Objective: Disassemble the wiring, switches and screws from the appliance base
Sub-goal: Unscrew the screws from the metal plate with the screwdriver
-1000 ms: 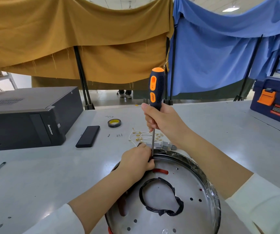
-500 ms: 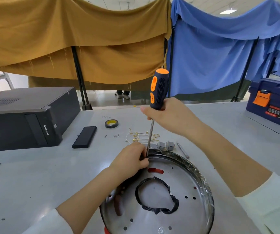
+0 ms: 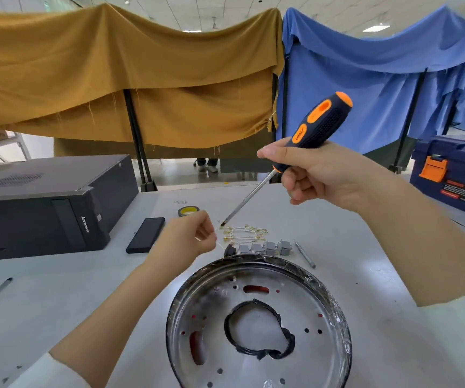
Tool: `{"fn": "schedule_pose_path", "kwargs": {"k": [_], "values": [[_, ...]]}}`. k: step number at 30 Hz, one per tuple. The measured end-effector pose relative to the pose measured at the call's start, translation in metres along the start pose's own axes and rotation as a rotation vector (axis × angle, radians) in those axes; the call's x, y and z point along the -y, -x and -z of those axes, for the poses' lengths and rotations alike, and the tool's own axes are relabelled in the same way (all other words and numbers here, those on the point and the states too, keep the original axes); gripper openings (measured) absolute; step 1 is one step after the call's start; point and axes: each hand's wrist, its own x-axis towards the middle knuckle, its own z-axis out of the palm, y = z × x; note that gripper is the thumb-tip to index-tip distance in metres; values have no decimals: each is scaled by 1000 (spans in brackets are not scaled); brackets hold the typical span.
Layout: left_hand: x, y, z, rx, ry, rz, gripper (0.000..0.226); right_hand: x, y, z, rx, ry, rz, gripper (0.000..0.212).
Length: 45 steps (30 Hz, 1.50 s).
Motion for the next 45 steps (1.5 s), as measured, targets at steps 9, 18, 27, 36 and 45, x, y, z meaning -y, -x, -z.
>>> {"fn": "schedule_pose_path", "kwargs": {"k": [9,18,27,36,45], "values": [[40,27,-13,-55,41,192,8,-82,-12,-36,238,631,114,41],[75,30,-13,-85,49,322,12,-145,-41,-50,324,910,-34,44],[114,-27,-39,-13,-217,395,12,-153,-57,-54,453,960,-97,41],[132,-84,-57,91,-329,451,16,-167,-54,-48,411,772,-97,38],[143,-106,-67,80,-282,390,18,-166,-52,-48,414,739,-83,37]]}}
